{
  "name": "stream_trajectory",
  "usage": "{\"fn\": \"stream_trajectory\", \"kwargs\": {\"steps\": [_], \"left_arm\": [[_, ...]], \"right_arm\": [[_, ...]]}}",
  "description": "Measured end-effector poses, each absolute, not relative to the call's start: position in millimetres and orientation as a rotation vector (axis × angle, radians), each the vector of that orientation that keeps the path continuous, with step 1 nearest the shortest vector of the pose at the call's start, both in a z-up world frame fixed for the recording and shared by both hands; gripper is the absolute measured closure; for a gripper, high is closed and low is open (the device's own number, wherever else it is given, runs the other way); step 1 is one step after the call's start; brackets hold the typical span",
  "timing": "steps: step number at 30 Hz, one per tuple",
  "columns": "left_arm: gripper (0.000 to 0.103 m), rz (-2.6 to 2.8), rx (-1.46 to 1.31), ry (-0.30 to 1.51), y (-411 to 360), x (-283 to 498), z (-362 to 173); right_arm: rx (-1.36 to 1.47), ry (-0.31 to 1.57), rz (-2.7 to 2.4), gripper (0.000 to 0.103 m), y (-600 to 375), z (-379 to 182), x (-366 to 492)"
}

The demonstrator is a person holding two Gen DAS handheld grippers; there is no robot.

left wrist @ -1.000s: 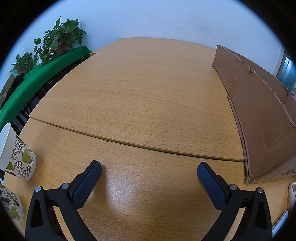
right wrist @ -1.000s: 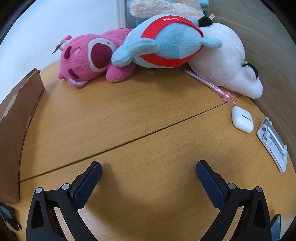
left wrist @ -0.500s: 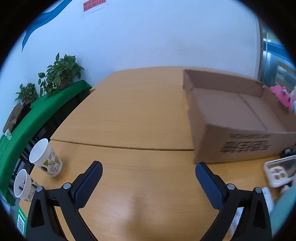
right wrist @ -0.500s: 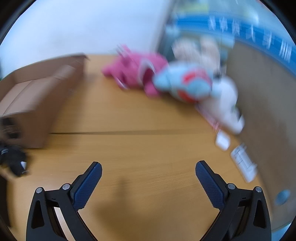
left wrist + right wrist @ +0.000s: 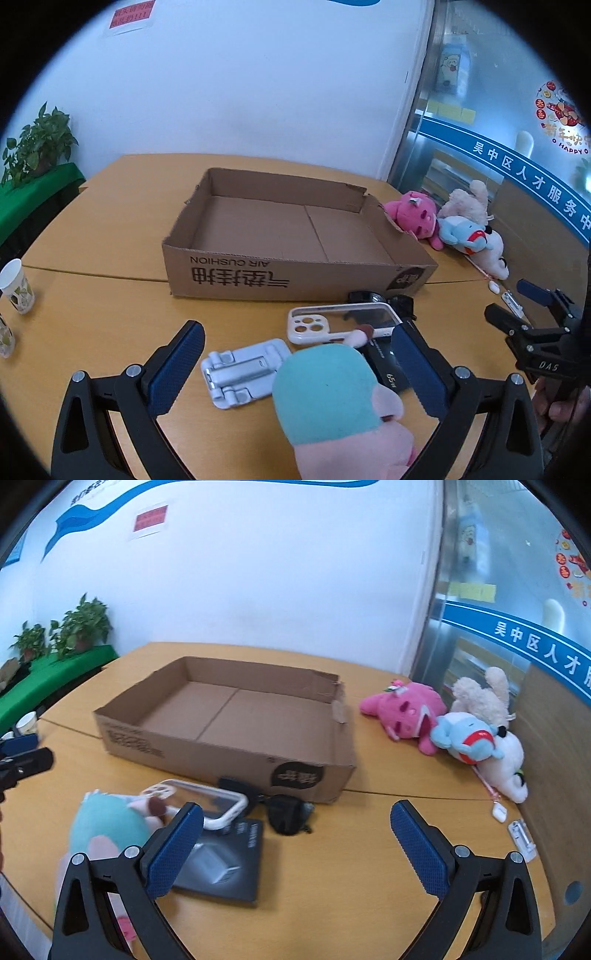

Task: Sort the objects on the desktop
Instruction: 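Move the left tool to the teal-and-pink pig plush and close on it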

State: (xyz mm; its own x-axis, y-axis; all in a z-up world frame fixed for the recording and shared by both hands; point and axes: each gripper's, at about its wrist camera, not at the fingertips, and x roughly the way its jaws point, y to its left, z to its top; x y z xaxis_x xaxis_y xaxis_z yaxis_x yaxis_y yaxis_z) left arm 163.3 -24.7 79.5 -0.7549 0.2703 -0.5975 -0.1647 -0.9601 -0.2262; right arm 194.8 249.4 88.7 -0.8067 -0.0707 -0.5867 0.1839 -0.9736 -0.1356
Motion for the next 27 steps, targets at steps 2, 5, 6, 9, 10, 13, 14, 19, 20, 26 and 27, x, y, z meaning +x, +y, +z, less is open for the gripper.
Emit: {"fn": "stream_trajectory", "kwargs": {"steps": [2,5,6,9,10,13,14,19,20,26,27], "left_arm": [[0.002,2.712,-0.980,-0.256,-23,169,79],[0.002,2.696,-1.008,-0.266,-15,174,75],[0.002,2.687,-1.018,-0.271,-15,177,73],[0.002,2.655,-1.039,-0.298,-14,183,70],[0.002,2.643,-1.044,-0.307,-13,184,69],[0.002,2.604,-1.077,-0.317,-8,187,63],[0.002,2.589,-1.091,-0.315,-6,187,60],[0.002,2.522,-1.118,-0.328,0,187,51],[0.002,2.514,-1.123,-0.336,0,187,49],[0.004,2.447,-1.167,-0.378,3,176,32],[0.006,2.433,-1.181,-0.387,3,174,28]], "right_arm": [[0.915,0.278,-2.827,0.000,241,86,204],[0.899,0.272,-2.808,0.000,232,87,218],[0.896,0.269,-2.799,0.000,230,87,222],[0.898,0.268,-2.773,0.000,222,87,231],[0.898,0.270,-2.765,0.000,219,87,235],[0.905,0.295,-2.751,0.000,212,85,244],[0.909,0.297,-2.745,0.000,209,84,247],[0.911,0.288,-2.709,0.000,199,85,262],[0.910,0.293,-2.706,0.000,197,85,264],[0.936,0.304,-2.664,0.000,186,77,272],[0.945,0.306,-2.654,0.000,185,74,272]]}}
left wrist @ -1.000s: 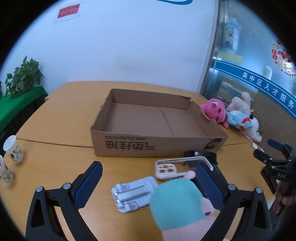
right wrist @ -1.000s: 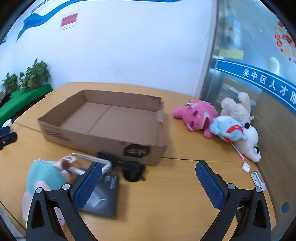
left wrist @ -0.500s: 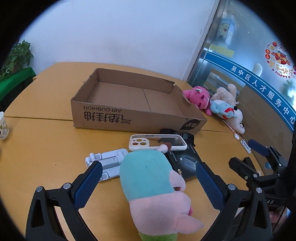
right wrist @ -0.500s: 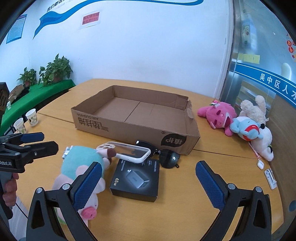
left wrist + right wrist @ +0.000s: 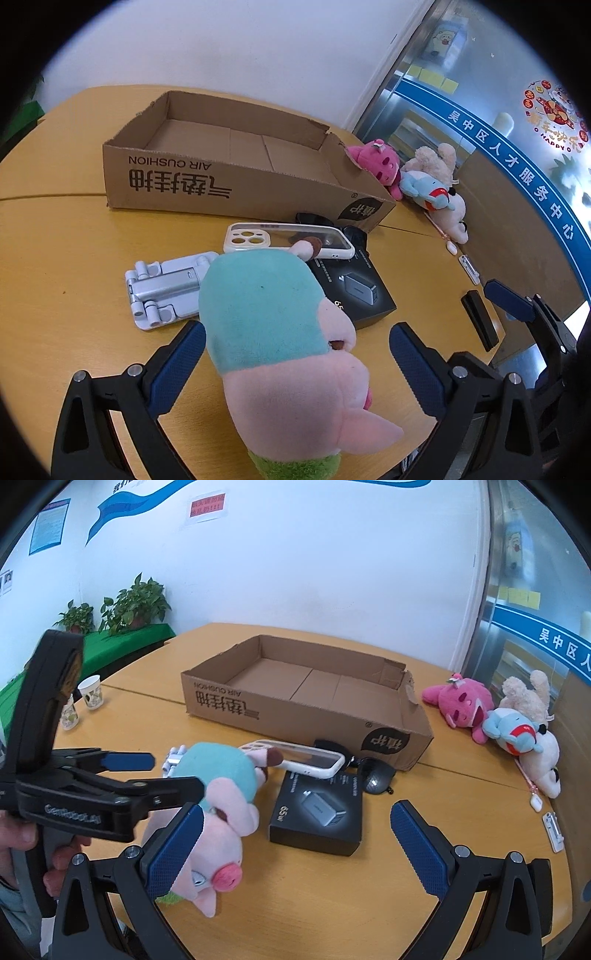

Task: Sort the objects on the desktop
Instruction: 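Move the left tool to the teal-and-pink pig plush and close on it, then lift the pig plush with the left tool and carry it over the cardboard box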

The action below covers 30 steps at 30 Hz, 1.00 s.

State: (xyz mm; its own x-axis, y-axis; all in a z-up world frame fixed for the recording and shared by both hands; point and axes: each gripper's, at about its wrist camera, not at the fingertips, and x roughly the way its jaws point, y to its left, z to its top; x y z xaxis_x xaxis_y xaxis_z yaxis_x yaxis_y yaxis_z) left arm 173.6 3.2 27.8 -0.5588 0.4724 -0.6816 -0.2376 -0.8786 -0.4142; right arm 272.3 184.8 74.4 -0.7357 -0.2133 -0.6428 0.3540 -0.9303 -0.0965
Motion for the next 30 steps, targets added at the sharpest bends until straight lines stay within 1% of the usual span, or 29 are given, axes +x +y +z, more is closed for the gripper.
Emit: {"fn": "stream_trajectory", "kwargs": {"steps": [2,3,4,6,7,8,11,17,24,30], "left_arm": [[0.011,2.391,-1.213,-0.401,5,168,18],[0.012,2.379,-1.229,-0.400,6,165,14],[0.012,2.386,-1.233,-0.383,7,164,12],[0.017,2.397,-1.254,-0.360,8,163,7],[0.022,2.405,-1.265,-0.353,7,164,5],[0.026,2.405,-1.274,-0.354,6,164,2],[0.028,2.381,-1.265,-0.398,-4,168,-2],[0.030,2.334,-1.259,-0.470,-17,167,-8],[0.031,2.292,-1.265,-0.507,-23,167,-12],[0.032,2.265,-1.268,-0.519,-25,166,-13]], "right_arm": [[0.964,0.309,-2.638,0.000,182,69,273],[0.979,0.306,-2.627,0.000,181,66,272],[0.991,0.304,-2.619,0.000,181,63,271],[1.028,0.296,-2.611,0.000,180,54,268],[1.049,0.280,-2.599,0.000,180,50,266],[1.073,0.257,-2.581,0.000,180,46,264],[1.120,0.223,-2.533,0.000,176,35,259],[1.167,0.257,-2.405,0.000,153,13,256],[1.198,0.168,-2.265,0.000,138,0,243],[1.258,0.152,-2.117,0.001,115,-22,241]]}}
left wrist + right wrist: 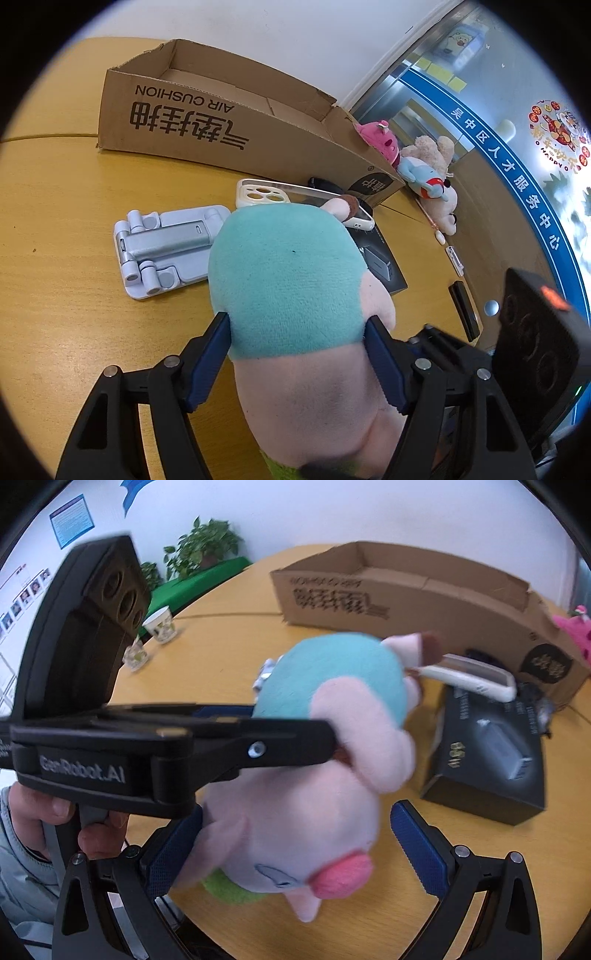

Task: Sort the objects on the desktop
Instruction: 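Lift the pig plush with the left tool and carry it over the cardboard box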

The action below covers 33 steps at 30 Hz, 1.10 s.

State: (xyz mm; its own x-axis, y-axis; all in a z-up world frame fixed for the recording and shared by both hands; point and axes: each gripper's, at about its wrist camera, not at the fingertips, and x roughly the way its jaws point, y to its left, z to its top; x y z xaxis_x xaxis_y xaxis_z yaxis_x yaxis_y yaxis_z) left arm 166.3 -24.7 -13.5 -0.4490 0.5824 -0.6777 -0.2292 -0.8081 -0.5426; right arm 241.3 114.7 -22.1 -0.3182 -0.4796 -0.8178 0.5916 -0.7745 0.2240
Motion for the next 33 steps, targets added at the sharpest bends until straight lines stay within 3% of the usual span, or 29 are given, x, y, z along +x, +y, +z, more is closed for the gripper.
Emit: {"fn": "stream_trajectory", "kwargs": {"steps": [4,8,11,33], "left_arm": [[0.037,2.245,-1.261,-0.535,-26,166,-13],[0.042,2.264,-1.243,-0.516,-24,168,-2],[0.042,2.291,-1.202,-0.499,-22,167,16],[0.042,2.445,-0.720,-0.278,-31,91,183]], "right_arm": [[1.228,0.269,-2.131,0.002,97,-27,249],[1.205,0.271,-2.126,0.013,98,-20,249],[1.178,0.274,-2.138,0.016,98,-9,249],[0.737,0.381,-2.375,0.016,73,147,173]]}}
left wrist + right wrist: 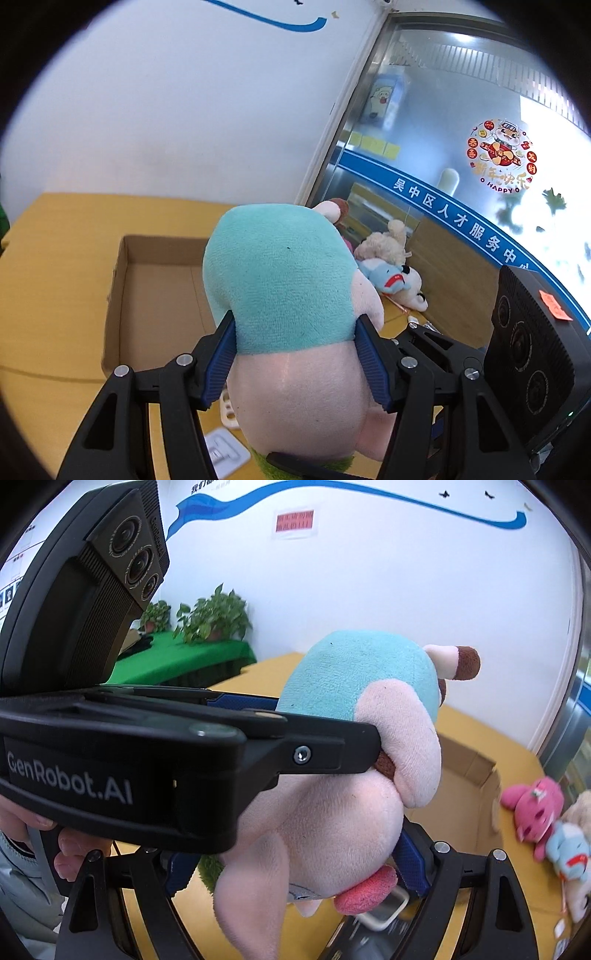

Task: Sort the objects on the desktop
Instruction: 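Lift the pig plush with the left tool and carry it over the cardboard box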

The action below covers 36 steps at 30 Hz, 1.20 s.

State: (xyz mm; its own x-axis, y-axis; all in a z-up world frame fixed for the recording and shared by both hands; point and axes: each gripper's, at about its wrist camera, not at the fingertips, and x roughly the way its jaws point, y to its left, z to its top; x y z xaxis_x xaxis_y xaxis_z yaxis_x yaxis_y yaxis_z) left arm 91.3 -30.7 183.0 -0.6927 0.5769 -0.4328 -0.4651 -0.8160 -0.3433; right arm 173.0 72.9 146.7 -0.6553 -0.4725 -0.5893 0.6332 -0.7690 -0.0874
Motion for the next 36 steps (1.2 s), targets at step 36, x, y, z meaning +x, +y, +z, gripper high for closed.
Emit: {"fn": "stream_trajectory", "kwargs": {"steps": [36], "left_arm": [[0.042,2.389,-1.208,-0.371,-104,-236,57]], "right_arm": [[1.110,0.059,-2.111,0.016,3,49,-233]]}}
